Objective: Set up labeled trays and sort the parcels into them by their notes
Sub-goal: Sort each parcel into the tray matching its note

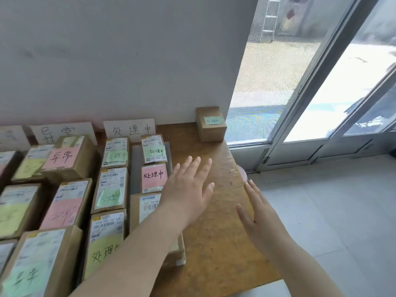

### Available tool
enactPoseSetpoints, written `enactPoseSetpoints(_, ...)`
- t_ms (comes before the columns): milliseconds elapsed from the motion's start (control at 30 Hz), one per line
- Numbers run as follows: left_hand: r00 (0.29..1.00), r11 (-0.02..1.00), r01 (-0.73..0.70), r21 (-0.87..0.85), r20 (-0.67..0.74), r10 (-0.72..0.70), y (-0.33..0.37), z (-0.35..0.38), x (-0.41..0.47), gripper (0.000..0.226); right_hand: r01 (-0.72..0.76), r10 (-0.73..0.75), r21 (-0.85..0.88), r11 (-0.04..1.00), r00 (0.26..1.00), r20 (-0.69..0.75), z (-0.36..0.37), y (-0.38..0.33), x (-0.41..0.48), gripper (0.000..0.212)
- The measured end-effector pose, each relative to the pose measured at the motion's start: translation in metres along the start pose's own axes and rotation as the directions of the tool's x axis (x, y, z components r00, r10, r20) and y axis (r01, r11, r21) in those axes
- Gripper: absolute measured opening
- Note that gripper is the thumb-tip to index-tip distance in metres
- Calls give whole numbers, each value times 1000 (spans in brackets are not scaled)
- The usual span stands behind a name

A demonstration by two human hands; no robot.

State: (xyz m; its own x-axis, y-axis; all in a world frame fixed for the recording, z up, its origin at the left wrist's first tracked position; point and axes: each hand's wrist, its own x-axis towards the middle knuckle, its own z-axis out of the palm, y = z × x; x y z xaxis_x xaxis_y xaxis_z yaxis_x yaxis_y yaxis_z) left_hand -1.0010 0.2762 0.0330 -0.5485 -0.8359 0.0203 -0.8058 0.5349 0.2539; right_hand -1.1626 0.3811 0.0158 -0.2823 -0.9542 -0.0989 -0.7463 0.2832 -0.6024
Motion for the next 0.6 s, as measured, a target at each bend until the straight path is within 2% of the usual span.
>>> enactPoseSetpoints(200,995,997,80,-1,52,-80,-22,5,23,60,-20,18,32,999,999,44,4,5,36,62)
enactPoseSetpoints(433,975,975,221,12,14,-221,-39,5,47,60,97,-98,15,995,990,103,-7,0,115,61)
enactPoseSetpoints(600,944,944,328,41,16,-329,-31,6,76,60,197,-162,-174,965,967,197,-19,-2,199,60)
